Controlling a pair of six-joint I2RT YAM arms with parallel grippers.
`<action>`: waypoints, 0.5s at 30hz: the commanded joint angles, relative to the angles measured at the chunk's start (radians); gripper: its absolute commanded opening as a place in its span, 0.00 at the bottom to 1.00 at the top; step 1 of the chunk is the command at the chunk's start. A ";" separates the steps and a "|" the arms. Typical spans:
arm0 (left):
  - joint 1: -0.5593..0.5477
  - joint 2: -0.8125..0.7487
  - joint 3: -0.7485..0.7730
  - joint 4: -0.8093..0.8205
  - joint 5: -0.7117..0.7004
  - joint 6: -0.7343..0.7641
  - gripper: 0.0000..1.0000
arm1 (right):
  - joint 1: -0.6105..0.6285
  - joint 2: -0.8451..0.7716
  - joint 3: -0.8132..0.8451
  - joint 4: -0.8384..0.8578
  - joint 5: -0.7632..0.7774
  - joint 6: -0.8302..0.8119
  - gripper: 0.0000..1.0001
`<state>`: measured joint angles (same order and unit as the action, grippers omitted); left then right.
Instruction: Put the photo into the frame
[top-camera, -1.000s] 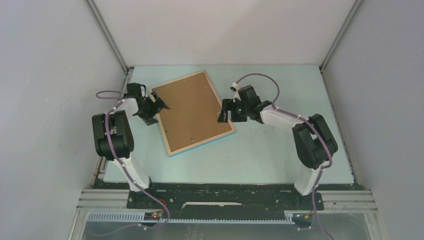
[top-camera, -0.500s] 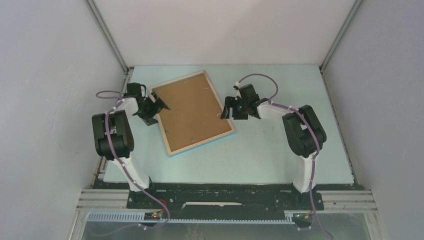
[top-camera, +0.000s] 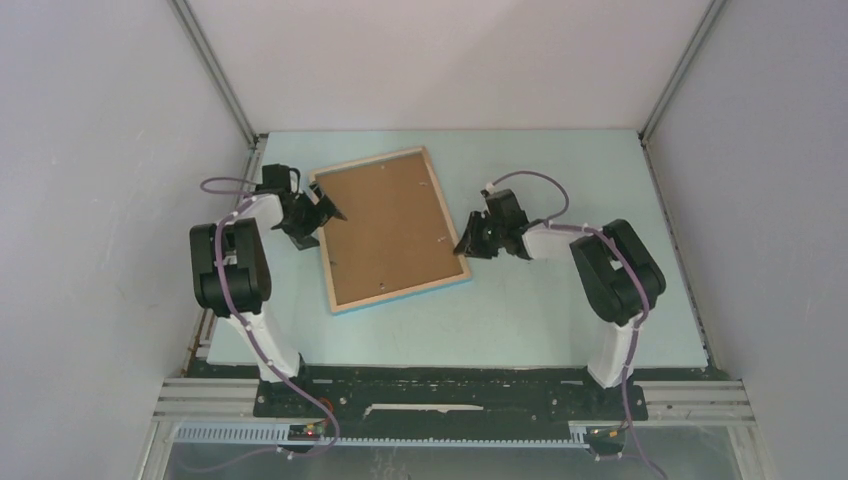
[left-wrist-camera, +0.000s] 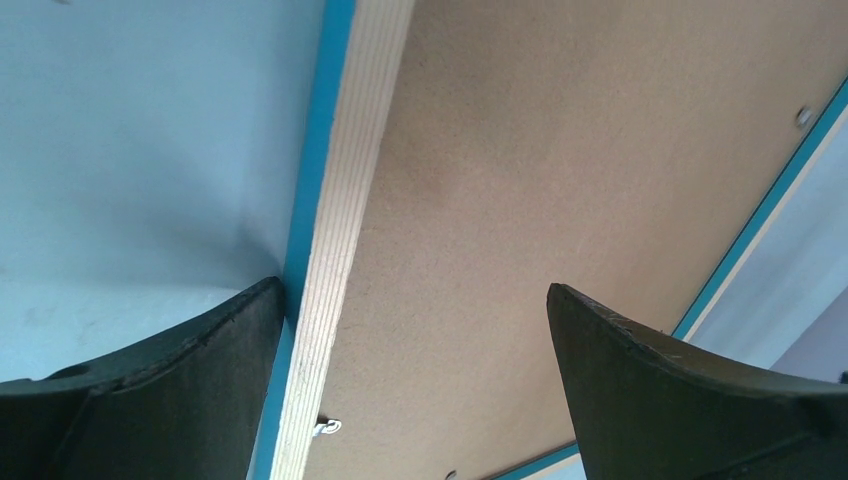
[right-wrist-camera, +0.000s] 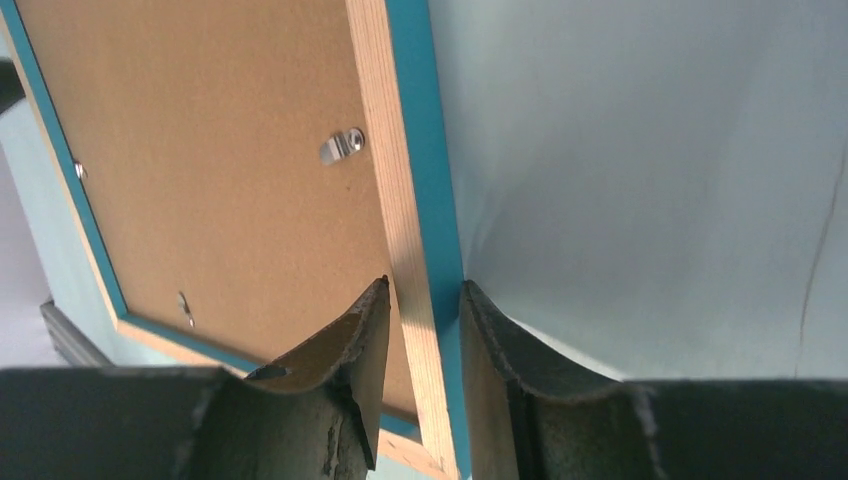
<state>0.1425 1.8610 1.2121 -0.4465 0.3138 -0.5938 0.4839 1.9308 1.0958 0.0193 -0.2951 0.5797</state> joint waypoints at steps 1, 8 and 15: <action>-0.086 0.012 0.040 0.042 0.126 -0.032 1.00 | 0.048 -0.176 -0.209 0.095 -0.052 0.157 0.39; -0.204 0.032 0.040 0.053 0.177 -0.042 0.99 | 0.121 -0.438 -0.462 0.126 0.098 0.243 0.49; -0.228 0.017 0.125 -0.076 0.058 0.056 1.00 | -0.016 -0.476 -0.451 0.061 0.189 0.224 0.78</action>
<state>-0.0654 1.8877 1.2377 -0.4084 0.3710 -0.5907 0.5491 1.4719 0.6159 0.0341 -0.1802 0.7742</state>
